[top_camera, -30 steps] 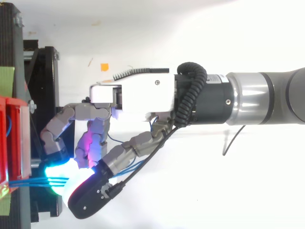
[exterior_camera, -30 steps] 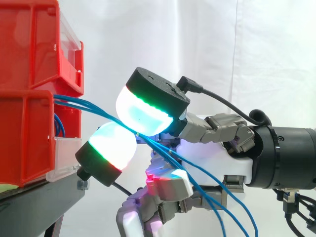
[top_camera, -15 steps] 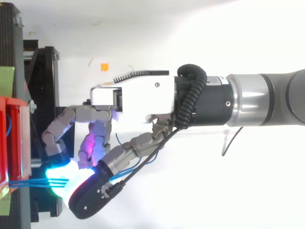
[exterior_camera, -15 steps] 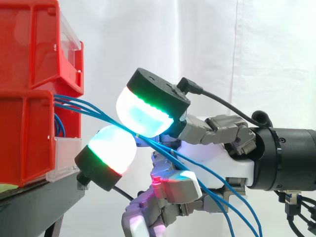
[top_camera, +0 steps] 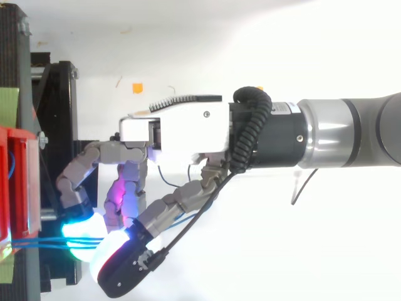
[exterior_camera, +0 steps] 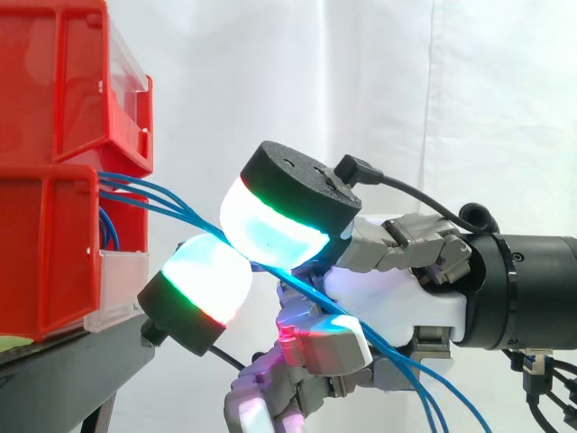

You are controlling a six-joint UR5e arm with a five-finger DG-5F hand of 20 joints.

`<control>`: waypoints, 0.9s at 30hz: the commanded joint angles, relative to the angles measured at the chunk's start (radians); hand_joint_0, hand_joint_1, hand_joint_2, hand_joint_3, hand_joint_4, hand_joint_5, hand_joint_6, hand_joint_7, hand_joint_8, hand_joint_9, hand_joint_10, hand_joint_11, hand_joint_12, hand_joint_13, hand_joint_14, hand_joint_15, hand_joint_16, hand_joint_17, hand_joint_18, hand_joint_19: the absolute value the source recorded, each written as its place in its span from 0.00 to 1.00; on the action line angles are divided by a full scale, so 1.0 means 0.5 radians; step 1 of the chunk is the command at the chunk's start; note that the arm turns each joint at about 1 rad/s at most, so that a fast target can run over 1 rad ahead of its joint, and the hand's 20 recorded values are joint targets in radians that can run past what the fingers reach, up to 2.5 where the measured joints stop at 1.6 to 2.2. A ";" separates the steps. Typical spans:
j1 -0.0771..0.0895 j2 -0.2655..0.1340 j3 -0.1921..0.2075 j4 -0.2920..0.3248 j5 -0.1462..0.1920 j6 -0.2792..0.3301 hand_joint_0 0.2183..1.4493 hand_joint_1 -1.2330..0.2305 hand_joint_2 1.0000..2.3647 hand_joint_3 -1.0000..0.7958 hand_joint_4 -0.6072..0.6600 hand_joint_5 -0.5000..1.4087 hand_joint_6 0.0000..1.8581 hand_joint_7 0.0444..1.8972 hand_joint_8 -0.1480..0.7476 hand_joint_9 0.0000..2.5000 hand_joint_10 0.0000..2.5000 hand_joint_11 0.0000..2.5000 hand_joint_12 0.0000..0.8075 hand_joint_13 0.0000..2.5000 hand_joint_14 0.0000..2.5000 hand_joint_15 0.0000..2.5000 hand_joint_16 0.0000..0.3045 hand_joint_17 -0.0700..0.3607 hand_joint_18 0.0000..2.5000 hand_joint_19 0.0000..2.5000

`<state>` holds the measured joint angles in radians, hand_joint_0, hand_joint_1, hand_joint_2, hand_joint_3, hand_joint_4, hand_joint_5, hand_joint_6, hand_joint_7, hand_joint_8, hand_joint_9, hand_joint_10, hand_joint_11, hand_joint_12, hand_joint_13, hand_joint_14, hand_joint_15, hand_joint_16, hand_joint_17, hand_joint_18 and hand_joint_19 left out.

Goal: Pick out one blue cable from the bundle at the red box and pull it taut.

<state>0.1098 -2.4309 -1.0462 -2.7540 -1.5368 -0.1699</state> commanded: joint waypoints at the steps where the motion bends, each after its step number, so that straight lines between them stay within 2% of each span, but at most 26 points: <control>1: 0.001 -0.001 0.006 -0.011 0.002 0.015 0.39 0.23 0.01 0.40 0.49 0.21 0.47 0.61 0.55 0.61 0.01 0.32 0.55 0.44 0.01 0.23 0.20 0.48 0.38 0.33; 4: 0.004 0.002 0.015 -0.033 -0.001 0.015 0.42 0.22 0.01 0.37 0.47 0.21 0.48 0.58 0.55 0.61 0.01 0.32 0.55 0.45 0.01 0.23 0.20 0.48 0.38 0.33; 6: 0.007 0.002 0.018 -0.033 0.002 0.018 0.45 0.21 0.00 0.30 0.44 0.21 0.48 0.60 0.55 0.61 0.01 0.32 0.55 0.45 0.01 0.23 0.20 0.48 0.38 0.33; 8: 0.014 -0.001 0.015 -0.033 0.012 0.018 0.46 0.20 0.00 0.28 0.41 0.21 0.48 0.59 0.55 0.61 0.01 0.32 0.54 0.45 0.01 0.23 0.20 0.47 0.38 0.33; 19: 0.017 0.002 0.018 -0.054 0.012 0.018 0.45 0.17 0.00 0.28 0.37 0.22 0.49 0.61 0.54 0.62 0.01 0.32 0.53 0.45 0.01 0.23 0.19 0.47 0.39 0.32; 22: 0.017 0.002 0.021 -0.054 0.012 0.018 0.43 0.18 0.00 0.28 0.40 0.22 0.49 0.60 0.53 0.63 0.01 0.32 0.53 0.45 0.01 0.23 0.19 0.46 0.39 0.32; 26: 0.017 0.002 0.018 -0.054 0.012 0.018 0.34 0.22 0.00 0.28 0.47 0.22 0.48 0.54 0.53 0.63 0.01 0.32 0.53 0.45 0.01 0.23 0.19 0.46 0.39 0.33; 27: 0.017 -0.001 0.021 -0.057 0.012 0.018 0.33 0.23 0.00 0.28 0.48 0.22 0.48 0.56 0.52 0.63 0.01 0.32 0.54 0.45 0.01 0.23 0.19 0.46 0.38 0.33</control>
<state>0.1179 -2.4305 -1.0366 -2.7811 -1.5309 -0.1611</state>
